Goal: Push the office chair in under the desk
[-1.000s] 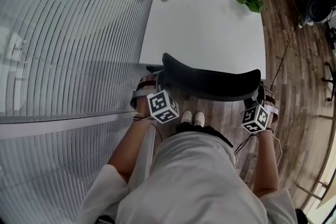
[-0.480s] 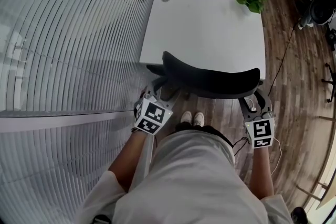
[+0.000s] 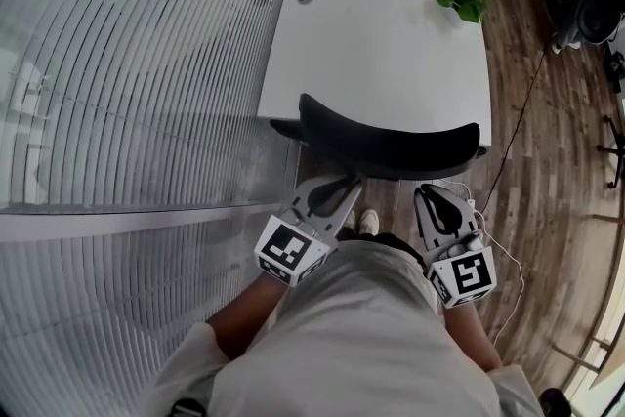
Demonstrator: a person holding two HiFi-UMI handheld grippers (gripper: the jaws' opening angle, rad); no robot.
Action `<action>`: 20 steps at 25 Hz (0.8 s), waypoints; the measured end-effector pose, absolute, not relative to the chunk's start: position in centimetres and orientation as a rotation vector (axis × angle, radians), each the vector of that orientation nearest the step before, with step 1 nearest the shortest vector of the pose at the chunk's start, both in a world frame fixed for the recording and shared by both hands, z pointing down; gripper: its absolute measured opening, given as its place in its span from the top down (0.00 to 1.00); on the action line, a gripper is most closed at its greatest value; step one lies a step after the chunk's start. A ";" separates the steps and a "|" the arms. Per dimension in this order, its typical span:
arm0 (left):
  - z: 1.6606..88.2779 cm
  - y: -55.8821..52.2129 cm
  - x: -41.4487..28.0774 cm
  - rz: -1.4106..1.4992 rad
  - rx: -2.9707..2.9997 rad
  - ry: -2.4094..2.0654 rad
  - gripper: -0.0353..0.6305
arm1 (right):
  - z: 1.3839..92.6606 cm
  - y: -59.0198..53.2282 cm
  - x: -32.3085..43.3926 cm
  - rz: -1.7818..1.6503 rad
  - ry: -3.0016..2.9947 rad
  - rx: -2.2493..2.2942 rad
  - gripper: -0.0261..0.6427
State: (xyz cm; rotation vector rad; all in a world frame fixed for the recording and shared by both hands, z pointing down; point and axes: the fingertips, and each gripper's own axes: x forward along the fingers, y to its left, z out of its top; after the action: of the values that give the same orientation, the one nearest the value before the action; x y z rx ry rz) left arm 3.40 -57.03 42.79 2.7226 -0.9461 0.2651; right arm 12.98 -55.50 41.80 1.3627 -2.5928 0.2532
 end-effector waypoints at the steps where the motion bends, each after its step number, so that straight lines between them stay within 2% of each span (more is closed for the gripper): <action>1: 42.6 -56.6 3.8 0.254 2.726 -0.947 0.87 | 41.6 -55.3 12.6 0.262 -2.605 1.358 0.90; 20: 40.6 -55.3 5.3 0.209 2.825 -0.973 0.87 | 39.3 -54.4 9.5 0.218 -2.670 1.324 0.92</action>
State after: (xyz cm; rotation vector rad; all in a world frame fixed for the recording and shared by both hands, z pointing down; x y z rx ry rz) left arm 5.27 -55.35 40.61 2.8249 -0.9727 0.2092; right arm 9.46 -54.43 39.29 1.3236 -2.6699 0.2177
